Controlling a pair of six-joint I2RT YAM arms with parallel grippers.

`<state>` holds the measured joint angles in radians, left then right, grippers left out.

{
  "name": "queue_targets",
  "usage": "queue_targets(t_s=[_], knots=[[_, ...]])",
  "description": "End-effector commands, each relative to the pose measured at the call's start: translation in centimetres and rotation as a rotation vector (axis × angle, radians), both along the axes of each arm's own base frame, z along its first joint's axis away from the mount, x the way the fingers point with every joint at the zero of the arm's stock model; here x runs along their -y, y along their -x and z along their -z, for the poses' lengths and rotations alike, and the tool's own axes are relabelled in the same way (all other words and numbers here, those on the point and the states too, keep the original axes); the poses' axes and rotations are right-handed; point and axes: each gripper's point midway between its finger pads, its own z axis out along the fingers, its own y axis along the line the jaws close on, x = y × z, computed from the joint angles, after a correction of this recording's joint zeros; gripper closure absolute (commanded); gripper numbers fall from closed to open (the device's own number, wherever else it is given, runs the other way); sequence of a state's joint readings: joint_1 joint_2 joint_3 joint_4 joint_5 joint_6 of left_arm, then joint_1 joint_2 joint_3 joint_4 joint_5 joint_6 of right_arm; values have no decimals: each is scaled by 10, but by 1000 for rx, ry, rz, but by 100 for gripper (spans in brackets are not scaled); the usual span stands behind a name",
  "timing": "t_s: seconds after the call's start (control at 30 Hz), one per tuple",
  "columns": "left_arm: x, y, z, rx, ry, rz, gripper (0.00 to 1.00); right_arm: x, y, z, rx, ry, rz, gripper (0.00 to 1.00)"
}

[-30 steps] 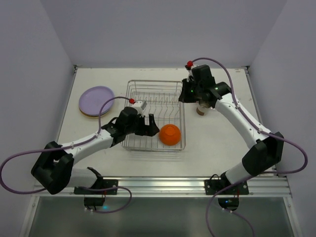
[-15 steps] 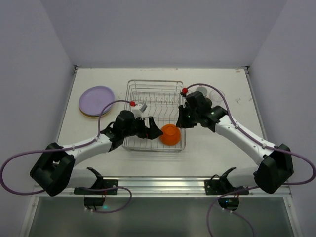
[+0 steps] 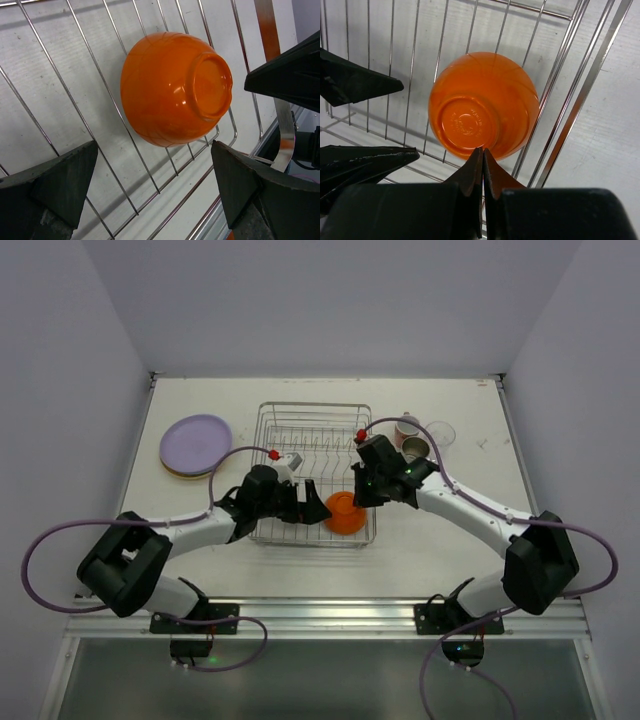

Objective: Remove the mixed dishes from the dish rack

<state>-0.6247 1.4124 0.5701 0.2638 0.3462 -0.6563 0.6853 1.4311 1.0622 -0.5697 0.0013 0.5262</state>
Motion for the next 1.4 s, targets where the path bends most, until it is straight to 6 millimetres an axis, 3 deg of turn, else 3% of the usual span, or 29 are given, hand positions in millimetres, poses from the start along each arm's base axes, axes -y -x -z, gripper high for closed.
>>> queue_targets(t_s=[0.0,0.4,0.8,1.2,1.37], knots=[[9,-12,-14,32,60,-9,0,-1,-15,-11,55,31,53,100],[19,-5,-16,3,141,10,0,5,-23,4,50,103,99,100],[19,-7,7,-48,139,-22,0,1,-24,20,21,132,102,100],[22,-3,8,-57,169,-6,0,-7,-22,19,16,97,76,100],[17,-2,19,-76,133,-19,0,-8,-21,21,12,96,66,100]])
